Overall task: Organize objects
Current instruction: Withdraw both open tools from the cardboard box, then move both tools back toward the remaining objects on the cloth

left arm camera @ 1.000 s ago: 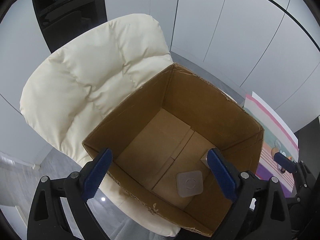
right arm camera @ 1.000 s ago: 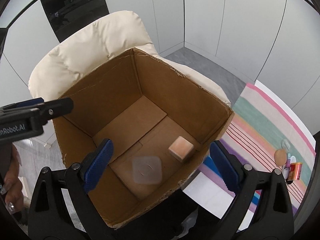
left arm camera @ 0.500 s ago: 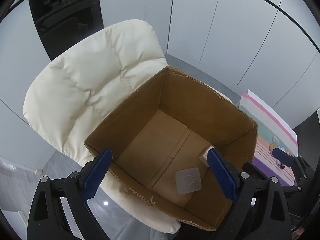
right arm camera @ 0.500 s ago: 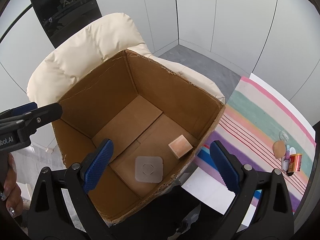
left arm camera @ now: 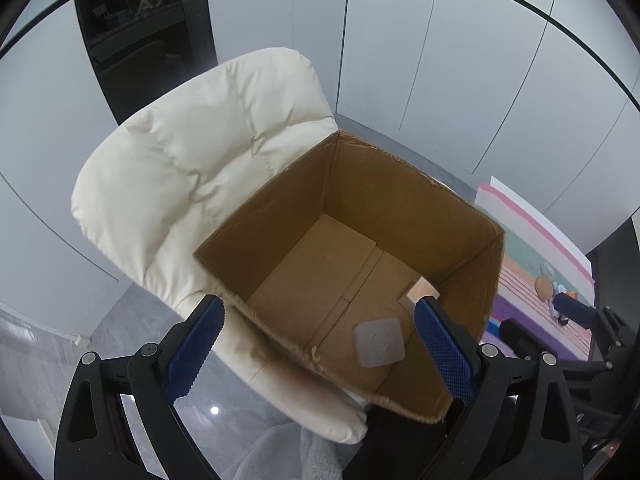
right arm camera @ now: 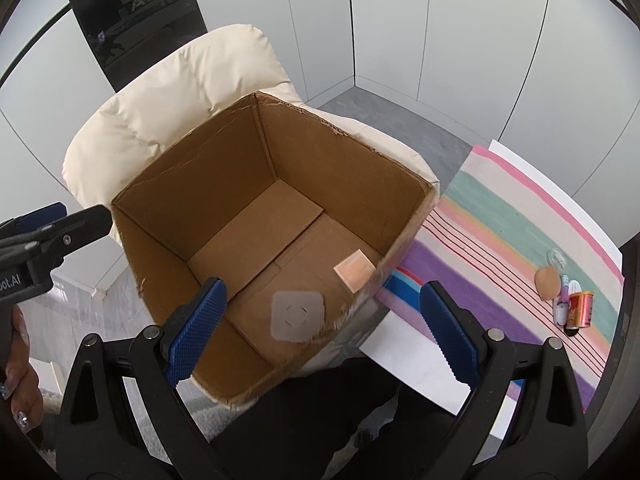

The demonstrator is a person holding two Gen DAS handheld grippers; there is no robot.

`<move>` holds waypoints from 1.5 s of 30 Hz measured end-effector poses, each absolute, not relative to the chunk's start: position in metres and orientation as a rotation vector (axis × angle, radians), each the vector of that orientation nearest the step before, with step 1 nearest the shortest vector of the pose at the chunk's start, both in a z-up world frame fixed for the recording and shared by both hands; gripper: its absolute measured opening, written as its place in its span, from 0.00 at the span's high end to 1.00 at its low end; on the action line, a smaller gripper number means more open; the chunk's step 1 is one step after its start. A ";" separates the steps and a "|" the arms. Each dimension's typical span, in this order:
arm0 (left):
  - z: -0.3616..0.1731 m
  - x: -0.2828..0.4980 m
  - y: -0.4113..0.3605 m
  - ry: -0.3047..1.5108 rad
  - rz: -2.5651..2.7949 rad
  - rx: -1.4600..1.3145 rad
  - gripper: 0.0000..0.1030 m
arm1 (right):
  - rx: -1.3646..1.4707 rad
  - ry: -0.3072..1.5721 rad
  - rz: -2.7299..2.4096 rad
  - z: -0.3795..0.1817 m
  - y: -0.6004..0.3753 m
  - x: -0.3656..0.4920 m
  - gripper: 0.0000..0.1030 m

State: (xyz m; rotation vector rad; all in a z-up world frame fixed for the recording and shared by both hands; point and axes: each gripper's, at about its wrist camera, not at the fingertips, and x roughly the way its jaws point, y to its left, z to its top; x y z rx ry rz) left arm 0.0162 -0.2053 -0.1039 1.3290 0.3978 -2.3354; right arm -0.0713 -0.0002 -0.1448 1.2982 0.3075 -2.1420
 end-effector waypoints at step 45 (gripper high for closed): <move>-0.101 0.092 -0.112 0.334 -2.447 1.400 0.06 | 1.338 0.270 -2.270 -0.121 0.113 0.020 0.04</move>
